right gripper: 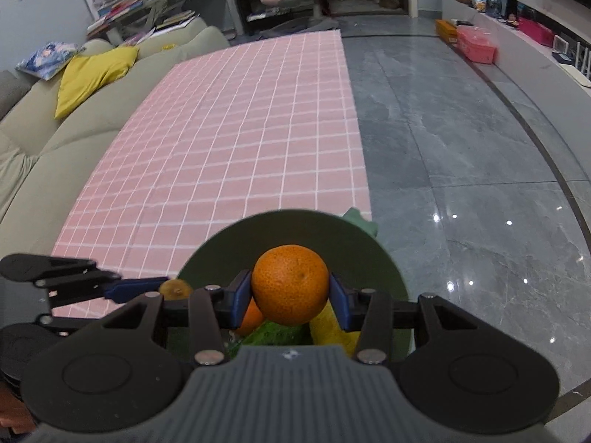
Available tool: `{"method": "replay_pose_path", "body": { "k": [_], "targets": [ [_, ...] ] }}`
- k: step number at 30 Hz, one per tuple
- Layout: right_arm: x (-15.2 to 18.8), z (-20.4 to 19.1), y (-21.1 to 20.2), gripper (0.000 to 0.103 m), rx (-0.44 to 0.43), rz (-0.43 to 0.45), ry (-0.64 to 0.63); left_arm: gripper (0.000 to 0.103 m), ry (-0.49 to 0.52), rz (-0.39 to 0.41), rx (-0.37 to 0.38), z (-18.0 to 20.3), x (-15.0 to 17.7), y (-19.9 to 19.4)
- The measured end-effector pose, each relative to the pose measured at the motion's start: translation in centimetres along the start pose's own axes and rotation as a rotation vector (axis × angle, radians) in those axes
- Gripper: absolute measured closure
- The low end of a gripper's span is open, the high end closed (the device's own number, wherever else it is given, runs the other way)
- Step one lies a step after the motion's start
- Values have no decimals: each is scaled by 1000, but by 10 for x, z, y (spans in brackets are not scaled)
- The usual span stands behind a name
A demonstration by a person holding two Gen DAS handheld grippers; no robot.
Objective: Organize fruits
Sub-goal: 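Carry the longan with the left tool over the colander while the right tool carries the orange, then open the left tool to drop the longan into the colander while the right tool releases the orange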
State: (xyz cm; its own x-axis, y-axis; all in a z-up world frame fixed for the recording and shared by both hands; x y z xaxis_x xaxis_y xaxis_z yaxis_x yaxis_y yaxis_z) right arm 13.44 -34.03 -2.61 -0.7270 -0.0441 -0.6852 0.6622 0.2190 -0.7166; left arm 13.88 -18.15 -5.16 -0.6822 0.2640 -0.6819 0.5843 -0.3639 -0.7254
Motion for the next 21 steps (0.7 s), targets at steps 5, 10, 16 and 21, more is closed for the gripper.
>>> {"method": "replay_pose_path", "body": {
  "k": [5,10,16,21],
  "targets": [
    [9,-4,19,60,2,-61,-30,73,32,-37,-2,6,5,15],
    [11,-10,41,60,2,-96,-47,73,43,-57,0,7,11,19],
    [14,-14,49,60,2,-115,-63,73,48,-73,1,12,11,19],
    [15,-13,47,59,-4,-120,-65,73,56,-85,2,12,12,21]
  ]
}}
Point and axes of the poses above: each gripper's, at about its wrist camera, not at the fingertips, and y roughly the way its jaws point, z to its right, x to its underside, the point moved 2 cm from there along y, roughly the way its jaws point, and after that the axes turned 6 degrees about z, right-handed, at the moved point
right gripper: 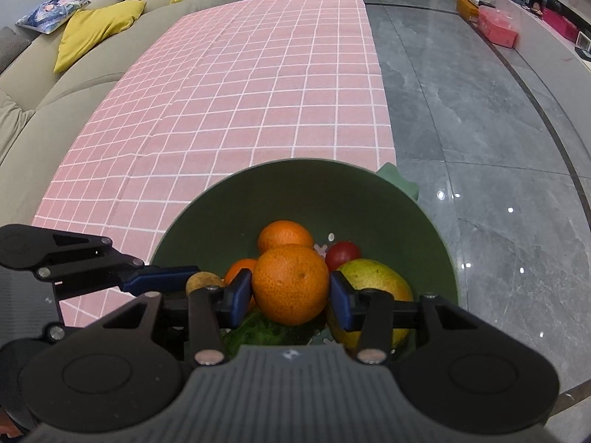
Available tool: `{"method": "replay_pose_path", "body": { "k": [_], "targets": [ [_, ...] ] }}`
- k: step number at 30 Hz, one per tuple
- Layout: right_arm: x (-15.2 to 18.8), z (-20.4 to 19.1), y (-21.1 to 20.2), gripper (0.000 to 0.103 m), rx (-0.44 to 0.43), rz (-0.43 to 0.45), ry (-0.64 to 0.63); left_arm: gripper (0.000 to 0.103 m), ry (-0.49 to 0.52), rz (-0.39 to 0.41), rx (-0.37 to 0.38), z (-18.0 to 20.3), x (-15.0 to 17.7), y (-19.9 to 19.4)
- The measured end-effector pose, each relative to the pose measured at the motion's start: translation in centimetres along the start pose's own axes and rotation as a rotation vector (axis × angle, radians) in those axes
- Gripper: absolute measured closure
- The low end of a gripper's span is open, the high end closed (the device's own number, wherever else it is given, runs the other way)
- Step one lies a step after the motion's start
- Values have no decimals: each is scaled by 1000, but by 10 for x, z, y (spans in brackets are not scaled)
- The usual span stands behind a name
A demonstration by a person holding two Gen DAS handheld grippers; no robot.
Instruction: Organize fruits
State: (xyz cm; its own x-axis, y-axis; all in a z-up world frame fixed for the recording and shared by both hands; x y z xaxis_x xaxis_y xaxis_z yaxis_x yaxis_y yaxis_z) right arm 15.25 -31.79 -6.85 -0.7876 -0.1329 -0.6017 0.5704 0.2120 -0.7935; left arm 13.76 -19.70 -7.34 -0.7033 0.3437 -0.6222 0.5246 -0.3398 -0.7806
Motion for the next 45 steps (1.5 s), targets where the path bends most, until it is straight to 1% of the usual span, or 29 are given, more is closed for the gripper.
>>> {"method": "replay_pose_path", "body": {
  "k": [2,5,8,12,28,30,33,34,35,36,37,38,40,41,42,43,45],
  "targets": [
    [0,0,-1,59,0,1,-2,71,4,-3,-3,1,-1,0],
    [0,-1,-1,59,2,3,-3,65,17,-1,-22,1,-3,-2],
    [0,-1,-2,59,3,7,-1,59,-2,7,-33,-2,-5,-6],
    [-4,1,-11,59,-2,44,12,59,-23,26,-32,-6,-10,-15],
    [-8,11,-47,59,-24,119,54,59,14,58,-96,9,-22,-46],
    [-7,12,-54,59,-26,129,59,59,5,53,-117,9,-24,-51],
    [-7,11,-71,59,-35,159,74,59,-56,66,-150,8,-25,-65],
    [-6,10,-80,58,-35,172,87,55,-82,77,-159,7,-26,-71],
    [-4,10,-87,58,-36,185,100,45,-111,88,-171,6,-26,-77],
    [-1,9,-96,51,-38,201,116,40,-146,100,-186,6,-25,-83],
    [1,8,-102,45,-34,212,126,31,-169,104,-196,6,-25,-88],
    [6,7,-110,45,-22,228,139,27,-184,101,-202,8,-24,-90],
    [14,7,-123,43,7,245,156,27,-199,98,-197,14,-19,-94],
    [20,6,-130,41,40,260,146,27,-205,97,-196,17,-16,-95],
    [24,4,-135,37,65,272,139,26,-213,91,-201,20,-12,-96],
    [29,4,-139,35,80,278,139,25,-220,84,-208,21,-10,-97],
    [38,4,-144,35,89,277,155,22,-229,79,-225,24,-5,-100]
  ]
}}
Point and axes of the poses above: each gripper's, at about its wrist camera, not at the fingertips, and y roughly the way its jaws point, z to its right, x to its underside, the point moved 2 cm from there along y, roughly the way its jaws point, and after that the axes turned 6 degrees about z, right-handed, at the moved point
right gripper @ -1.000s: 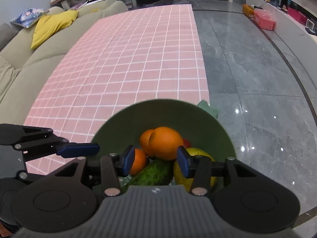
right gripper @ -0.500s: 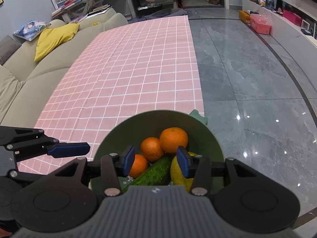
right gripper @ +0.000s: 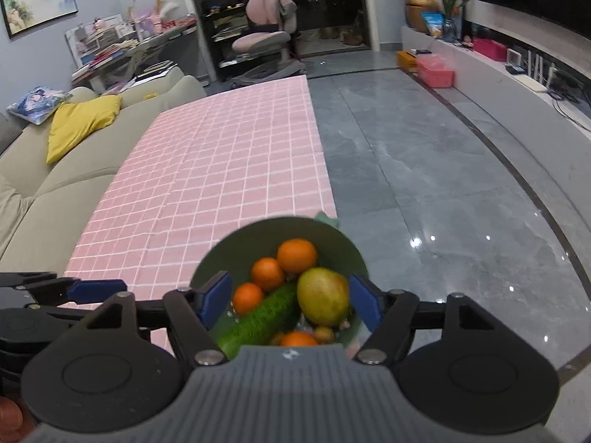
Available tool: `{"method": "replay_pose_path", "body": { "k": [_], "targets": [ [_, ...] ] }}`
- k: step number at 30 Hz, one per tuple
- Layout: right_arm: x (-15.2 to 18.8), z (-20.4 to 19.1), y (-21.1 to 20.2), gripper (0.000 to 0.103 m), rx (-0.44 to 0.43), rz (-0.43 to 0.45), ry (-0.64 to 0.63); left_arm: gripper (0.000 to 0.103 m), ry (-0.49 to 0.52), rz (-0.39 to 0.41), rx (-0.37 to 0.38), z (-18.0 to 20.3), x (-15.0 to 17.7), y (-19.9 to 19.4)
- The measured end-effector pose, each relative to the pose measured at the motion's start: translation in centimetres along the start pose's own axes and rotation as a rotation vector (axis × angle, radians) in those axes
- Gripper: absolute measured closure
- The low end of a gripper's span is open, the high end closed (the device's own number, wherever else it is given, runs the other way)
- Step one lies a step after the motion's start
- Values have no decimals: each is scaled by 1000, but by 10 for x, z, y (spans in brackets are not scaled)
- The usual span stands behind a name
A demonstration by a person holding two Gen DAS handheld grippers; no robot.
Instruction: Organize fruits
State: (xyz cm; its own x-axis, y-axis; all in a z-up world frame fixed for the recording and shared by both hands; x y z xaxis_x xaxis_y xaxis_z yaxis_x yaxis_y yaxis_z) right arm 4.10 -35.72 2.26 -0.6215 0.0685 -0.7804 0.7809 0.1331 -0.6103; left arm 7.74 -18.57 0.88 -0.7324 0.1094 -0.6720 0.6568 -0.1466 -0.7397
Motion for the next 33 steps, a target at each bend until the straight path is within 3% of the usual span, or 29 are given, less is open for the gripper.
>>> {"method": "replay_pose_path", "body": {
  "k": [7,33],
  "targets": [
    [15,8,-8,35,53,-23,9,18,-41,5,-10,-5,5,-12],
    [16,6,-6,35,42,-44,2,17,-17,14,-15,3,5,-13]
  ]
}}
Point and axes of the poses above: each gripper's, at about its wrist camera, not at the fingertips, and y roughly the way its jaws point, z to its right, x to its underside, the point moved 2 cm from there along y, roughly the way its jaws point, and after that the axes turned 6 degrees about z, right-handed, at the moved point
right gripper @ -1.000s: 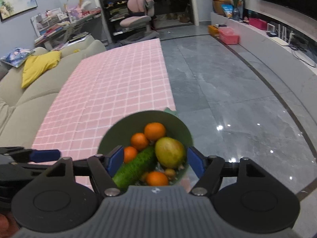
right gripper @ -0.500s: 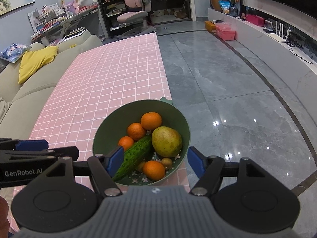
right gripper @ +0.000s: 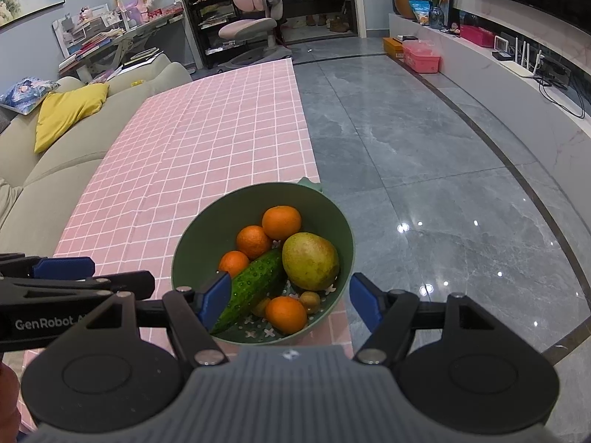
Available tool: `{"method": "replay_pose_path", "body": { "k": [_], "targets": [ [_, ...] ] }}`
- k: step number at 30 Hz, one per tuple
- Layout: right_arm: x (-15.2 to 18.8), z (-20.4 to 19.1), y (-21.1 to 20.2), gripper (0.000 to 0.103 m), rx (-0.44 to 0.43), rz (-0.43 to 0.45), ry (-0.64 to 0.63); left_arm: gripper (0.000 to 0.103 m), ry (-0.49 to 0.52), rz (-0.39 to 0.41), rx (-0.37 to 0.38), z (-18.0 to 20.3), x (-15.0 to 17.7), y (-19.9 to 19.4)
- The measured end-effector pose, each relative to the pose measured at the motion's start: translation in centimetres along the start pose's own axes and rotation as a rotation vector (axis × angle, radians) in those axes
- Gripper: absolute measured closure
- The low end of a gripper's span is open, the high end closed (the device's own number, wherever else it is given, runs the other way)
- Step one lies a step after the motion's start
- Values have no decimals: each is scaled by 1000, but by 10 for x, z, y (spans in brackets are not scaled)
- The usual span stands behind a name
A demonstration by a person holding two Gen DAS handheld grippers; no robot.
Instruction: Organize fruits
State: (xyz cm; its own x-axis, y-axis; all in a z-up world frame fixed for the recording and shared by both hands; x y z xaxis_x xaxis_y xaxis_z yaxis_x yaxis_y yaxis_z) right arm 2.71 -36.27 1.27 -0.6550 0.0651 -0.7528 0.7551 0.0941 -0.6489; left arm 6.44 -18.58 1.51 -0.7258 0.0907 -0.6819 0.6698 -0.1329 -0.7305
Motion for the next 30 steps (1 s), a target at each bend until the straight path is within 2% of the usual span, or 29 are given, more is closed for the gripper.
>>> {"method": "replay_pose_path", "body": {
  "k": [30],
  "targets": [
    [1,-1,3,33,12,0,7,16,14,12,1,3,-7,-3]
  ]
}}
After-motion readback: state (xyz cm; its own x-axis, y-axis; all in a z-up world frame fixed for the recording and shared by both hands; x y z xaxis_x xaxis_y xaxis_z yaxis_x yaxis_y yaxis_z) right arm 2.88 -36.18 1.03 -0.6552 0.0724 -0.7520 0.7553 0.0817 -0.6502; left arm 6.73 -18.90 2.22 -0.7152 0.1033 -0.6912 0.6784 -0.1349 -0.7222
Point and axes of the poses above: each gripper's, at about its wrist camera, not at the fingertips, and y roughly the way its jaws point, z to its right, x to its underside, the point moved 2 cm from there along y, roughly the way its jaws point, and after that the axes turned 6 degrees about z, right-handed, at the moved point
